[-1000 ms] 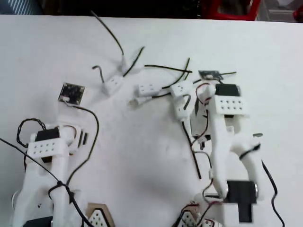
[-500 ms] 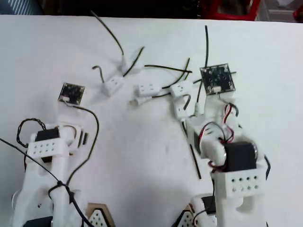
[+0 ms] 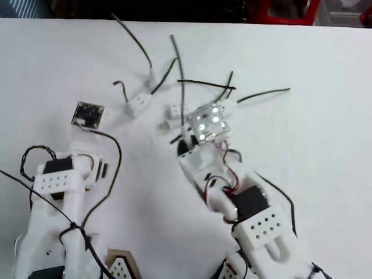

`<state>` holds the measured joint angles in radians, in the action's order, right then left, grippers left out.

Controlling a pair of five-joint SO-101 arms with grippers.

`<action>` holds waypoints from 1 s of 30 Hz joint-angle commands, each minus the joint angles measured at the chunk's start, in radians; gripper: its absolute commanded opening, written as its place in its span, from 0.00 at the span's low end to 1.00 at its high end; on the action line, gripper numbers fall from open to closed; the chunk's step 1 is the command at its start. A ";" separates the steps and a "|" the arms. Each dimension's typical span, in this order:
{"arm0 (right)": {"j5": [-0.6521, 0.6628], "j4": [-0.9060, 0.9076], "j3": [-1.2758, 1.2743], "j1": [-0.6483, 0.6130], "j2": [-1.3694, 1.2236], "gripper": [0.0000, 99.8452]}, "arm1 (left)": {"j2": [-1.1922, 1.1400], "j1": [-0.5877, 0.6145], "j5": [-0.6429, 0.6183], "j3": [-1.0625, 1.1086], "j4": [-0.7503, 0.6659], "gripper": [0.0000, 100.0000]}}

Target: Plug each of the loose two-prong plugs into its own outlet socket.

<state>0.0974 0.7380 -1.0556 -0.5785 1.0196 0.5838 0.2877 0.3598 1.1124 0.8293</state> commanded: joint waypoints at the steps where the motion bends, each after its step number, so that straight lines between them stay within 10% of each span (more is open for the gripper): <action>1: -0.008 -0.087 -0.031 -0.062 0.021 0.02 | 0.031 0.012 -0.003 0.002 -0.015 0.19; 30: -0.118 -0.148 -0.284 -0.213 0.363 0.02 | 0.191 -0.358 -0.206 -0.313 0.258 0.19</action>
<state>-0.0207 0.6107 -1.3241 -0.7902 1.3126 0.6206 -0.0023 0.2110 0.8378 1.0549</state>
